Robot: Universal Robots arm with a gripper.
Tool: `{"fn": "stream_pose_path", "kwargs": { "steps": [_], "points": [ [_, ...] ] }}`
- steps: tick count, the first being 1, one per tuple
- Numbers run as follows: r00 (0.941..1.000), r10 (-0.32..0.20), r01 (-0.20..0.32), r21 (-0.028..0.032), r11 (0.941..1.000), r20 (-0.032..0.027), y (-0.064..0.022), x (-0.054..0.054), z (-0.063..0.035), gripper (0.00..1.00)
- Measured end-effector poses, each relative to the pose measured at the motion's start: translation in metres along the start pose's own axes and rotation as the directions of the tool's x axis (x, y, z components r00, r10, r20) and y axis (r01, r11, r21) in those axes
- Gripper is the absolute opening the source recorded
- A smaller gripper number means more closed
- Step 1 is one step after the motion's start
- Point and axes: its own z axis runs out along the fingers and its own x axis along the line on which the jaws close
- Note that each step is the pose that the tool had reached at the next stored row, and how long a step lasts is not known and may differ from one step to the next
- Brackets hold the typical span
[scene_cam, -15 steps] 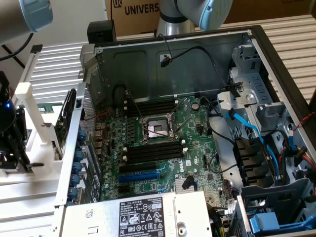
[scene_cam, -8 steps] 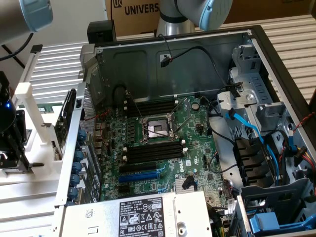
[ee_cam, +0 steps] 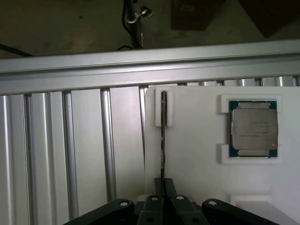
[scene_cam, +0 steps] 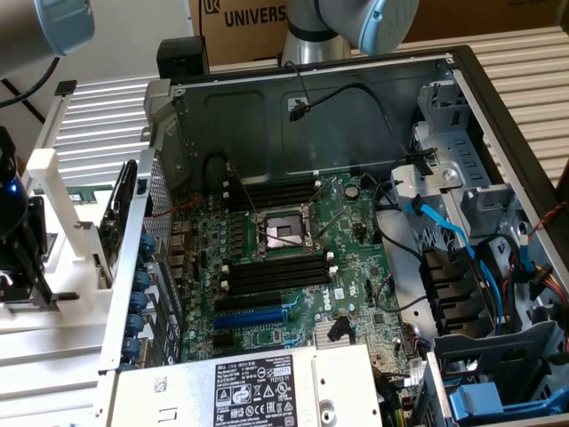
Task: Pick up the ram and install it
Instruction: 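Pick up the ram and move it above insertion slot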
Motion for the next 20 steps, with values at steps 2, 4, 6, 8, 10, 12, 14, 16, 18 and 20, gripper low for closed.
{"fn": "stream_pose_path", "kwargs": {
  "steps": [2, 4, 6, 8, 10, 12, 14, 16, 18, 20],
  "points": [
    [1.0000, 0.005, -0.005, 0.0001, 1.0000, 0.0012, 0.0001, 0.000, -0.0033, 0.12],
    [0.9999, 0.013, -0.013, -0.0001, 0.9999, 0.0037, 0.0005, 0.000, -0.0113, 0.12],
    [0.9998, 0.018, -0.018, -0.0003, 0.9998, 0.0051, 0.0008, 0.000, -0.0172, 0.12],
    [0.9997, 0.025, -0.025, -0.0003, 0.9997, 0.0066, 0.0010, 0.000, -0.0235, 0.12],
    [0.9995, 0.031, -0.031, -0.0004, 0.9995, 0.0071, 0.0014, 0.000, -0.0306, 0.12],
    [0.9992, 0.038, -0.038, -0.0003, 0.9993, 0.0075, 0.0017, 0.000, -0.0382, 0.12],
    [0.9990, 0.045, -0.045, -0.0004, 0.9990, 0.0077, 0.0021, 0.000, -0.0465, 0.12],
    [0.9985, 0.053, -0.053, -0.0002, 0.9986, 0.0082, 0.0029, 0.000, -0.0600, 0.12],
    [0.9980, 0.063, -0.063, -0.0003, 0.9980, 0.0085, 0.0045, 0.000, -0.0826, 0.12],
    [0.9978, 0.066, -0.066, -0.0002, 0.9978, 0.0088, 0.0050, 0.000, -0.0920, 0.12]
  ]
}}
